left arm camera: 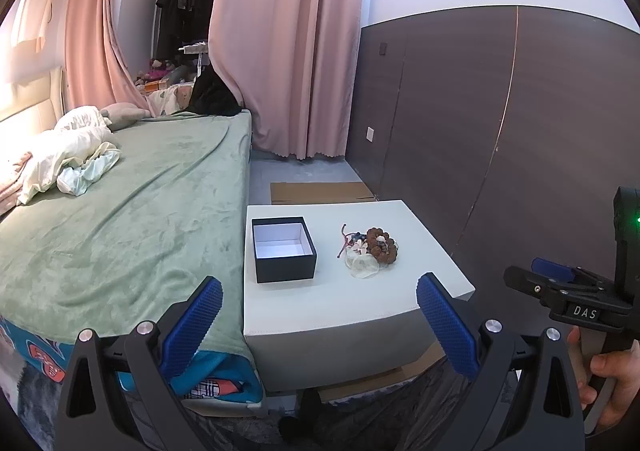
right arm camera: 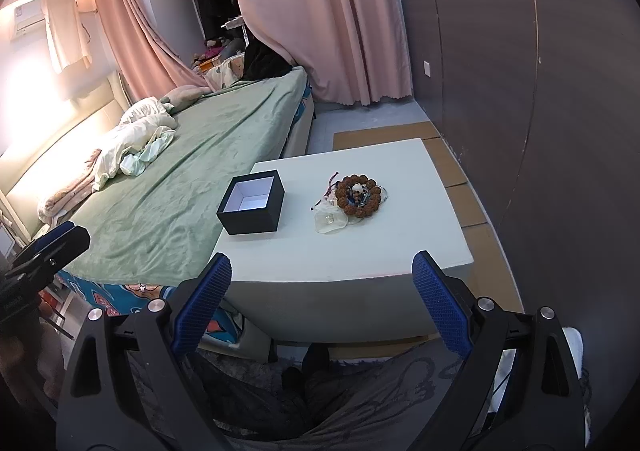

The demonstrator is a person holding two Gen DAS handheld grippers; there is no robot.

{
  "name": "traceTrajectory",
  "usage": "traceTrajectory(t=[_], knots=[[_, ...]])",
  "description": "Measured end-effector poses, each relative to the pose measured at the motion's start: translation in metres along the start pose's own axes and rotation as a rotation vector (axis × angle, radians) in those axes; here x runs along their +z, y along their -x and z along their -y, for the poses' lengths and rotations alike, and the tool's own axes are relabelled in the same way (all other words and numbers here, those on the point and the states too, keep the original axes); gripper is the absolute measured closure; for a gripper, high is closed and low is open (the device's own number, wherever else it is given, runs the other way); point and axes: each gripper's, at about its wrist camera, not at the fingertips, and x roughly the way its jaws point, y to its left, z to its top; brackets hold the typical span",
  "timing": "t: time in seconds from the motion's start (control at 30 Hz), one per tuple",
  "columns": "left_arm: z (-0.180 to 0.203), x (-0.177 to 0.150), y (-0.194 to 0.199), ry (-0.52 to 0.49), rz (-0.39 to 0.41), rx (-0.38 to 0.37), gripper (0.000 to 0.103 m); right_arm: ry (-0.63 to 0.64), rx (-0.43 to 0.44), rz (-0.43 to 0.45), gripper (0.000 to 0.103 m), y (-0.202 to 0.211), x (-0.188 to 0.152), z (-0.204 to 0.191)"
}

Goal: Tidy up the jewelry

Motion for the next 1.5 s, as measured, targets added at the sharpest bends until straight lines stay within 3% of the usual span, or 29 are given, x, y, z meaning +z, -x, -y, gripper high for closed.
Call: traceTrajectory(t=[0.5,0.8,1.2,1.33,1.5], knots=[[-0.007,0.009,-0.061,0.029,-0.063,-0.019,0.009,-0.024,0.025,-0.016,0.012,-0.029,0.01,0.026],[0.003,0.013,-0.109,0.01,-0.111,-0.071,0.01,-0.046,0.037,-0.055,0.012,-0.064,0.019,0.047],[0.025,0.028,-0.179,0.013,-0.196,-0.181,0.035,-0.118,0.043,-0.118,0.012,-0.109,0.024,0.082],[0.031,0.031,-0.205,0.027,-0.228,-0.205,0.042,-0.125,0.041,-0.155,0.021,-0.123,0.031,0.092],[0.035,0.034,-0.24,0.061,-0.267,-0.246,0.047,-0.138,0.047,-0.179,0.024,-0.136,0.047,0.108]])
